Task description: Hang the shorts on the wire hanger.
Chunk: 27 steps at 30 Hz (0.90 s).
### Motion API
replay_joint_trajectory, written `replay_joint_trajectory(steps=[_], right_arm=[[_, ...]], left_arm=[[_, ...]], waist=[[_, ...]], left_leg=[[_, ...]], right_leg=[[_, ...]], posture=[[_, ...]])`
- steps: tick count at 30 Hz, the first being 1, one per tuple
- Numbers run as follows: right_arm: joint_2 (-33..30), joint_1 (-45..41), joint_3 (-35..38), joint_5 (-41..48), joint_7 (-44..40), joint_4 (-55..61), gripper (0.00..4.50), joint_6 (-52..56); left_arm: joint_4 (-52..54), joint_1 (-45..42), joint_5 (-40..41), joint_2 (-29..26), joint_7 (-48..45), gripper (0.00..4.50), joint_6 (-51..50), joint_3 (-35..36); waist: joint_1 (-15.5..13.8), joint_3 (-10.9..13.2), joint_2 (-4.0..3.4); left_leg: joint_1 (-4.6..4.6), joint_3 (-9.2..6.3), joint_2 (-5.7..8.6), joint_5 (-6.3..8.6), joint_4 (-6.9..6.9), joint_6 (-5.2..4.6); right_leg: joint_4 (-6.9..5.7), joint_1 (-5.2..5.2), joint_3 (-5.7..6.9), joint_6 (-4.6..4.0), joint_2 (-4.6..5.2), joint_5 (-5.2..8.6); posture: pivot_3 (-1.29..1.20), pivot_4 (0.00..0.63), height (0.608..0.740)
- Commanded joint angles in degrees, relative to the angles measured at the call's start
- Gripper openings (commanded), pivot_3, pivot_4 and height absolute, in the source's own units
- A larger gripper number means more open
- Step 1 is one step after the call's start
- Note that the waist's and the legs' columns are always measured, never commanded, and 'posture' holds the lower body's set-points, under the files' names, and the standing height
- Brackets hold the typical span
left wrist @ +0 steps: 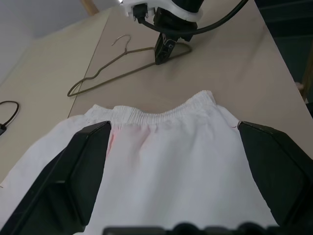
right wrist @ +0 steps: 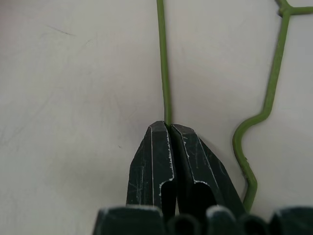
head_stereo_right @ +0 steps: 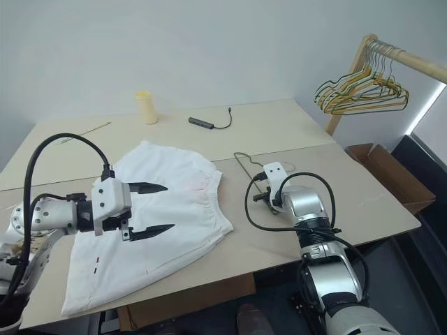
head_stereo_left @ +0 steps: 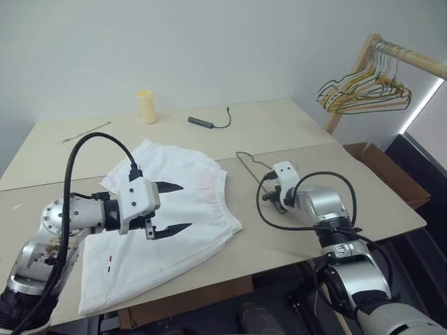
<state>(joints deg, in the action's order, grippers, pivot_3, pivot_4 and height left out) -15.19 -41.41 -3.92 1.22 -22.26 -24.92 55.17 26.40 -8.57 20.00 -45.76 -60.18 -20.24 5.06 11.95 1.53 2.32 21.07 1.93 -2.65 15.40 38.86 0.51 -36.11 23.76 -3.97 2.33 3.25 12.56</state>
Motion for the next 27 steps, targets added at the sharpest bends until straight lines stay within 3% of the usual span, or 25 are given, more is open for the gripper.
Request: replay_joint_trajectory(steps=[1, 4, 7, 13, 21, 27], right_arm=[[1.0, 0.8, 0.7, -0.6, 3.4, 1.7, 0.04, -1.8], [0.8, 1.7, 2.2, -1.0, 6.3, 8.2, 0.04, -6.3], [3.0, 2.2, 8.8, 3.7, 8.2, 15.2, 0.04, -8.6], [1.1, 8.4, 2.4, 1.9, 3.5, 29.8, 0.04, -20.1], [-0.4, 15.0, -4.1, 0.0, -0.6, 37.1, 0.04, -35.1], [-1.1, 17.0, -6.4, -0.8, -3.1, 37.4, 0.04, -44.1]], left_arm=[[0.6, -3.0, 10.4, 5.6, 2.9, 4.5, -4.4, 1.9], [-0.7, -5.0, 18.5, 11.7, 8.4, 4.5, -11.9, 3.0], [-6.1, -9.2, 29.0, 18.8, 18.8, 4.5, -21.4, 6.6], [-17.2, -18.6, 42.7, 32.4, 38.7, 4.5, -28.8, 13.5], [-22.0, -24.9, 52.7, 40.0, 52.4, 4.5, -28.9, 17.7], [-20.5, -25.3, 54.3, 40.1, 54.5, 4.5, -28.0, 17.4]], waist=[[0.0, 0.0, 0.02], [0.0, 0.0, -0.01], [-0.1, 0.1, -0.19], [-0.1, 0.1, -0.18], [0.7, 0.1, -0.18], [1.1, 0.1, -0.18]], left_leg=[[0.0, -0.01, 0.0, 0.0, 0.01, 0.0], [0.01, -0.08, 0.0, 0.0, 0.04, 0.0], [0.08, -0.3, 0.06, 0.0, 0.05, 0.0], [0.23, -0.55, 0.12, 0.01, 0.08, -0.01], [0.29, -0.55, 0.23, 0.01, 0.1, 0.01], [0.24, -0.55, 0.28, 0.01, 0.08, 0.01]], right_leg=[[0.0, -0.03, 0.01, 0.01, 0.0, 0.0], [0.02, -0.07, 0.02, 0.07, 0.02, -0.03], [-0.01, 0.03, -0.01, 0.11, 0.06, -0.02], [0.02, 0.13, 0.02, 0.16, 0.11, -0.05], [-0.01, 0.21, -0.06, 0.2, 0.16, -0.07], [0.06, 0.14, -0.06, 0.2, 0.15, -0.06]], posture=[[-0.12, 0.0, 0.74], [-0.14, 0.0, 0.74], [-0.14, 0.0, 0.74], [-0.16, 0.0, 0.74], [-0.16, 0.0, 0.74], [-0.16, 0.0, 0.74]])
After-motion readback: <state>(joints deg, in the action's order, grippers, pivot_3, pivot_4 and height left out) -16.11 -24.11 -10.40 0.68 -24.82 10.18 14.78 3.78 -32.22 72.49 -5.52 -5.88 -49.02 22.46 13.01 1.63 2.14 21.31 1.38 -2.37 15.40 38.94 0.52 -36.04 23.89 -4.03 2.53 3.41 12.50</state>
